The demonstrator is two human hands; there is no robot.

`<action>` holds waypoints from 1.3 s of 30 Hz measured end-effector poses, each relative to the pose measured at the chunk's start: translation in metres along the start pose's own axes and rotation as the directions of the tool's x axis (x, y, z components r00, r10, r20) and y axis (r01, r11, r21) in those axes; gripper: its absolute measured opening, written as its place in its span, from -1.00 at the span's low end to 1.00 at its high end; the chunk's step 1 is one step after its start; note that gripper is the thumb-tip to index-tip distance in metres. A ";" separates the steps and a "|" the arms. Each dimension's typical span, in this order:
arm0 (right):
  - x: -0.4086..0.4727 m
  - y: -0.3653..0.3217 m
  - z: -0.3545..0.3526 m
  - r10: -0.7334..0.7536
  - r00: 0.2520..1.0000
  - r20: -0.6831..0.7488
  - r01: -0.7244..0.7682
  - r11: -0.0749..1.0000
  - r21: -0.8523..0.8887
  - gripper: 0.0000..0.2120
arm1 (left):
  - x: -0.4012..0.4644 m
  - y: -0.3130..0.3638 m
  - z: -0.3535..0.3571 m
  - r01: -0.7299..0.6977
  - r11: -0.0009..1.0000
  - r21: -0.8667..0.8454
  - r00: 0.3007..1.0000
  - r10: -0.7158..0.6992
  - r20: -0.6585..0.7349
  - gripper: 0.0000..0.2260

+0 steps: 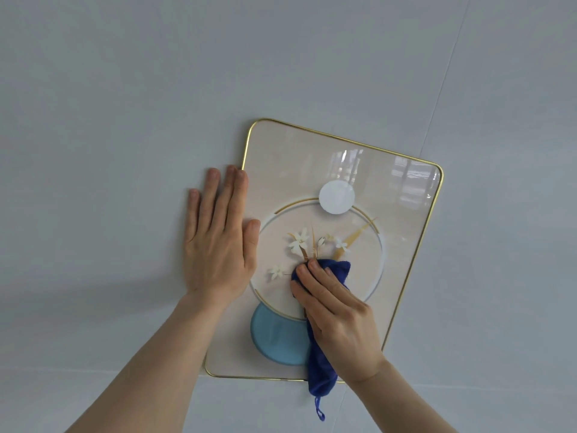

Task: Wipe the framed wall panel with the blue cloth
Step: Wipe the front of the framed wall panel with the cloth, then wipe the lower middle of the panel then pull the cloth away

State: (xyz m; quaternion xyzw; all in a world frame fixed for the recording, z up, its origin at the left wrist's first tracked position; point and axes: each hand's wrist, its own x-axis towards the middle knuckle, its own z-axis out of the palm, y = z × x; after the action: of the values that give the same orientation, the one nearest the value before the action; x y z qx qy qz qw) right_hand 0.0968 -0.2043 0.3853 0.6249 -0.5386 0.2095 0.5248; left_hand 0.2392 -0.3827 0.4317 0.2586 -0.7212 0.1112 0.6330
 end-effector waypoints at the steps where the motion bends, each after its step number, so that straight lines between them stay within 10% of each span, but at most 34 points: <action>1: -0.004 0.000 -0.004 0.008 1.000 0.016 -0.008 1.000 -0.003 -0.69 | 0.000 -0.001 -0.004 -0.006 1.000 -0.010 1.000 0.006 0.023 -0.44; 6: -0.038 -0.003 -0.037 0.196 0.951 0.241 -0.184 0.980 -0.074 -0.71 | 0.004 -0.002 -0.035 0.003 0.992 -0.127 0.982 0.020 0.185 -0.41; 11: -0.072 0.014 -0.074 0.685 0.561 0.465 -0.692 0.696 -0.189 -0.71 | -0.001 0.012 -0.070 0.172 0.953 -0.251 0.959 -0.104 0.263 -0.44; 18: -0.081 0.031 -0.130 0.753 0.321 0.575 -0.900 0.432 -0.063 -0.80 | -0.062 0.078 -0.086 0.221 0.904 -0.367 0.930 -0.083 0.357 -0.67; 28: -0.100 0.060 -0.184 0.712 0.220 0.667 -0.972 0.215 0.093 -0.85 | -0.153 0.201 -0.072 0.453 0.811 -0.369 0.375 0.202 0.905 -0.64; 39: -0.191 0.118 -0.210 0.667 0.224 0.711 -0.948 0.319 -0.002 -0.76 | -0.186 0.269 -0.031 0.469 0.825 -0.316 0.445 0.087 0.891 -0.92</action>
State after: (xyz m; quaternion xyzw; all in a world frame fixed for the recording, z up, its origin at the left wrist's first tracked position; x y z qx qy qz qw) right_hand -0.0082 0.0833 0.3543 0.3614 -0.8577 0.3647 -0.0283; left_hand 0.1397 -0.0978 0.3016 0.1792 -0.9053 -0.3138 0.2233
